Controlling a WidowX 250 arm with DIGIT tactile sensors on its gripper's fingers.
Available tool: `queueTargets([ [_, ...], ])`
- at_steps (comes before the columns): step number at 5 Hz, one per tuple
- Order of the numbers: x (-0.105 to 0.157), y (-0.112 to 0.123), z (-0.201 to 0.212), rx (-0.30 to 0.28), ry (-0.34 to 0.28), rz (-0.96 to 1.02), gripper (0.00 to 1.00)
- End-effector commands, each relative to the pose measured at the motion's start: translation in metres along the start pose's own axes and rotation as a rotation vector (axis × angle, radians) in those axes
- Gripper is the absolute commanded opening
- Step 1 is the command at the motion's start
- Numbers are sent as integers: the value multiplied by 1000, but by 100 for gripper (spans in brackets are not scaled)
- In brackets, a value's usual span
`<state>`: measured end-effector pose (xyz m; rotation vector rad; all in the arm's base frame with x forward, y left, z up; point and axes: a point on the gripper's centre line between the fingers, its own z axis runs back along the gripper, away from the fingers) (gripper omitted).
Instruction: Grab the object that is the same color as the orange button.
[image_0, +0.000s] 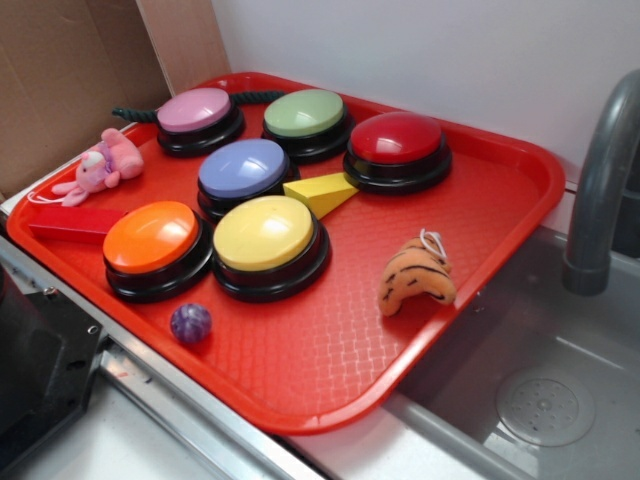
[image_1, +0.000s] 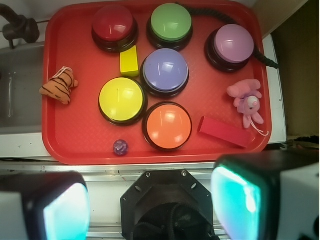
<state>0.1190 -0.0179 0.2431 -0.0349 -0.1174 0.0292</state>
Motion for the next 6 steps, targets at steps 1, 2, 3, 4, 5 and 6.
queueTargets([
  [1,0,0,0,0,0,0,100],
  [2,17,-22,-11,-89,17,34,100],
  [3,32,-42,-30,-176,-23,135,100],
  [4,51,-61,-56,-225,-3,233,100],
  [5,73,-91,-100,-226,-34,484,100],
  [6,95,-116,-143,-267,-47,631,100],
])
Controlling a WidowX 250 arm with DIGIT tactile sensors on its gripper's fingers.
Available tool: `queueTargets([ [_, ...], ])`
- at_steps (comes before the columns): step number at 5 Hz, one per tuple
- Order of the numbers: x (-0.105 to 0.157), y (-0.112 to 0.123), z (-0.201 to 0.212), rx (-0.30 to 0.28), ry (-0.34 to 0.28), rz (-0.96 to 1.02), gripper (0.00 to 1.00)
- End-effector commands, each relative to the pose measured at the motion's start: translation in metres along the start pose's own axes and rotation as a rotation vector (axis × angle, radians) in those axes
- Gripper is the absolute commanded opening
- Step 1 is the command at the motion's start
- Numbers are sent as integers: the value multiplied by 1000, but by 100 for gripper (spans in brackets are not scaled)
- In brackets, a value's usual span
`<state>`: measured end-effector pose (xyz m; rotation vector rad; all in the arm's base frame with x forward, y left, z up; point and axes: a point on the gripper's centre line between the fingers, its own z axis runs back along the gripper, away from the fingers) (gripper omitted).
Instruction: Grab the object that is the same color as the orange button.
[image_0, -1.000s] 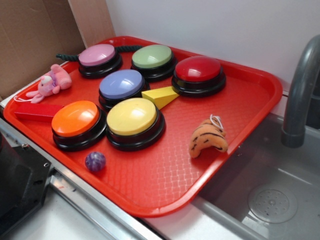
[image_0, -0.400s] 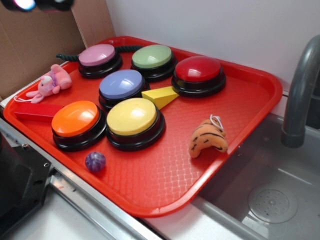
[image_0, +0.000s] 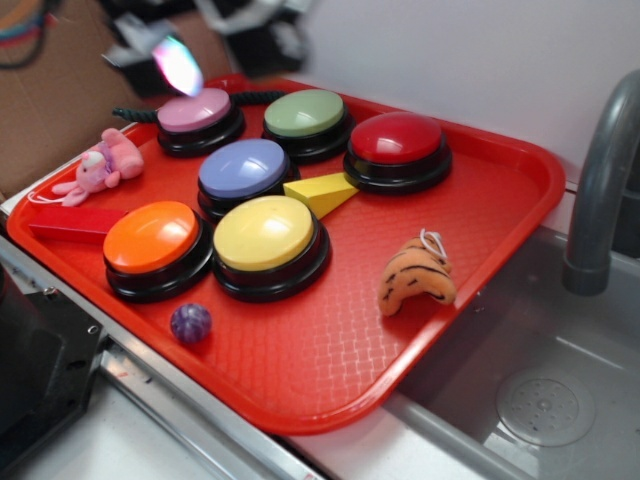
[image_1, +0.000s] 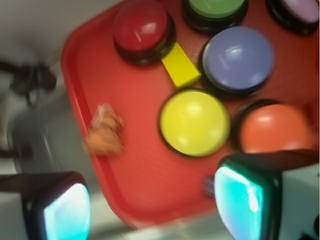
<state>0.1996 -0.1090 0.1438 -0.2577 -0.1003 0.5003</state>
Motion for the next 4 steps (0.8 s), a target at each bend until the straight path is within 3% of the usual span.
queueTargets([
  [1,15,-51,-79,-104,13,179,100],
  [3,7,-73,-128,-97,68,169,100],
  [4,5,-72,-129,-87,45,166,0],
])
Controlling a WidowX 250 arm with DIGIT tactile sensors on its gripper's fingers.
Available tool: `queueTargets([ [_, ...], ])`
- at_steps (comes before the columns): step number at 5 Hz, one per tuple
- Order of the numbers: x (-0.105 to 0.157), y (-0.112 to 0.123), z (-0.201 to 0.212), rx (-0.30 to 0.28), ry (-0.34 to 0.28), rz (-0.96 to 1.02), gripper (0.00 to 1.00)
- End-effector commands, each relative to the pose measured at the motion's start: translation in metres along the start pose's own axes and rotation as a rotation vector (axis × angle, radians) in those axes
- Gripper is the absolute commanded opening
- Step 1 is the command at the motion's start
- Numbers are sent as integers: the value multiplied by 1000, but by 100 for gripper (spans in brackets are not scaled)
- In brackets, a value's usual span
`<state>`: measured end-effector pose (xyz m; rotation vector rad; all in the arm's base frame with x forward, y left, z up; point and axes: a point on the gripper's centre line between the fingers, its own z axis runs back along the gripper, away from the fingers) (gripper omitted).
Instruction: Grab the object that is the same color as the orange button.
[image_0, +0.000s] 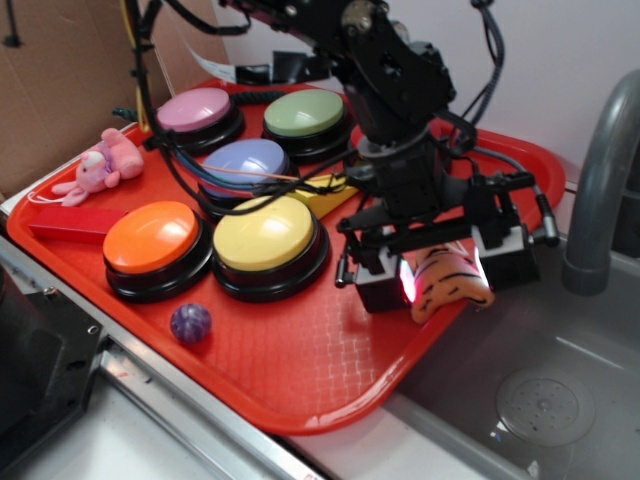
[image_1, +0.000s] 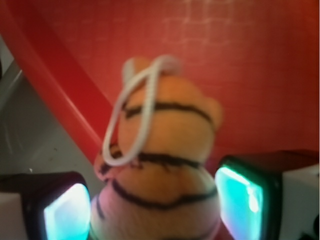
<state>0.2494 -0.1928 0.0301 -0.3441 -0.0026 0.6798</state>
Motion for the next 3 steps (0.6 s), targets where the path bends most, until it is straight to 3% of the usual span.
queueTargets([
  [1,4,-9,13,-53,-25,-57,0],
  [2,8,-7,29,-37,-61,-108,0],
  [3,17,1,49,19,-96,-177,0],
])
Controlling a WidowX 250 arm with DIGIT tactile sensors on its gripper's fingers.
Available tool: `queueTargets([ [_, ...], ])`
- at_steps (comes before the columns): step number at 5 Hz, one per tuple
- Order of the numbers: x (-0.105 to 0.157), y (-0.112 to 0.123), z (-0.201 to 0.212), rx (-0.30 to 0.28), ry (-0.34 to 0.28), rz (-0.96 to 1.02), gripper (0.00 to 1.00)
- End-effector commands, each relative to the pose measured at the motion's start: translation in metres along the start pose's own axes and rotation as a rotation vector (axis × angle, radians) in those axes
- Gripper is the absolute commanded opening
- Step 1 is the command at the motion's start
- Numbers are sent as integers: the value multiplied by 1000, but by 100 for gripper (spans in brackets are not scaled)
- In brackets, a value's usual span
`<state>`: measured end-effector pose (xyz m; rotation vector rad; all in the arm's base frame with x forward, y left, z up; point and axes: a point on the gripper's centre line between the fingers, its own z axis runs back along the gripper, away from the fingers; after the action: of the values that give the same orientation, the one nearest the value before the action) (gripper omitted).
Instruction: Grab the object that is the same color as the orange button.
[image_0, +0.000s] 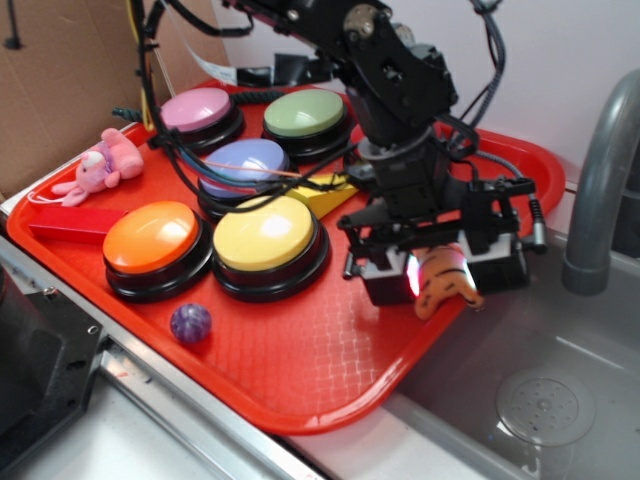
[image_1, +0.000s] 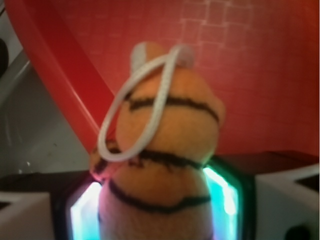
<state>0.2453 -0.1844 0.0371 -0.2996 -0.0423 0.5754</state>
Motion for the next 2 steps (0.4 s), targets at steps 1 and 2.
queueTargets([
  [1,31,17,77,64,-98,-208,0],
  [2,47,54,113,95,-90,-277,0],
])
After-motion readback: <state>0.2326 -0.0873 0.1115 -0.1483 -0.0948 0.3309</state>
